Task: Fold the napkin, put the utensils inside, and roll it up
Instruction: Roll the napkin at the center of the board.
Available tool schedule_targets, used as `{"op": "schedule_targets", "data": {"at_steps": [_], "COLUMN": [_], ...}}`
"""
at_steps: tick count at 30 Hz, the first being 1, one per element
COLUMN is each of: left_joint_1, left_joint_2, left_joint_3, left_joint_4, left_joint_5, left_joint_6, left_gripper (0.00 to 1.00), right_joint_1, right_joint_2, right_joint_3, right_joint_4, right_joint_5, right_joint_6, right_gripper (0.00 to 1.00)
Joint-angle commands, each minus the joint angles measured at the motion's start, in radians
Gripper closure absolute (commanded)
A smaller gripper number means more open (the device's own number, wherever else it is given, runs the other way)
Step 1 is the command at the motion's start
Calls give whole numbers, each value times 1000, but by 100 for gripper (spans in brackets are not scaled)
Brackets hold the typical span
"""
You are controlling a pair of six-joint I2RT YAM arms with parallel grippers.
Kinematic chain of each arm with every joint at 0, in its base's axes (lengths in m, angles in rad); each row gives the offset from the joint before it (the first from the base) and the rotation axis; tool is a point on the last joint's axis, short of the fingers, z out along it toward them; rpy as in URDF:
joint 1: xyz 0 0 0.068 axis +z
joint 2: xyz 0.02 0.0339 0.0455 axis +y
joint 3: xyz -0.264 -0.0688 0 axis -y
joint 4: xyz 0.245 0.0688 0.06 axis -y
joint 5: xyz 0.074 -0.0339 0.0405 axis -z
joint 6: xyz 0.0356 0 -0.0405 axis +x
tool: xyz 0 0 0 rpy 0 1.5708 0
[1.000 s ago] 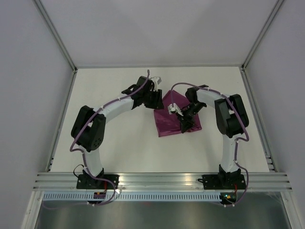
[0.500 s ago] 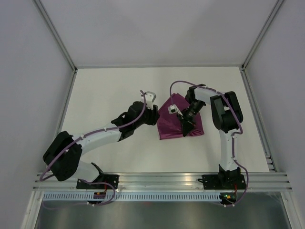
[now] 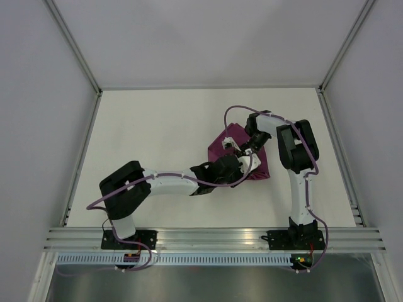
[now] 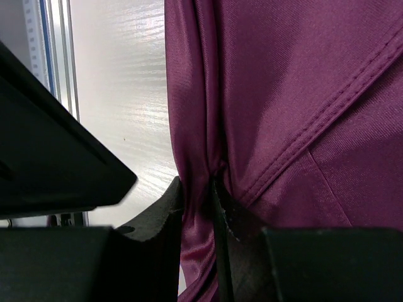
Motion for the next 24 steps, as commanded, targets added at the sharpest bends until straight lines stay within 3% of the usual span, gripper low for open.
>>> {"op": "schedule_targets", "data": {"at_steps": [1, 8, 19, 24], "left_joint_1": [-32, -37, -37, -37], "left_joint_2": [76, 142, 242, 259], "left_joint_3": [75, 106, 132, 129], "left_joint_4": [-26, -36, -28, -26], "left_joint_5": [-6, 28, -46, -40], "left_joint_6": [129, 159, 212, 221], "left_gripper": [46, 46, 47, 57], "right_joint_1": [-5, -5, -5, -5], "right_joint_2": [50, 61, 75, 75], "right_joint_3": [5, 18, 36, 36], "right_joint_4": [94, 91, 82, 81], "right_joint_5": [64, 67, 67, 66], "right_joint_6": [-32, -23, -15, -14], "right_gripper": [89, 89, 89, 89]}}
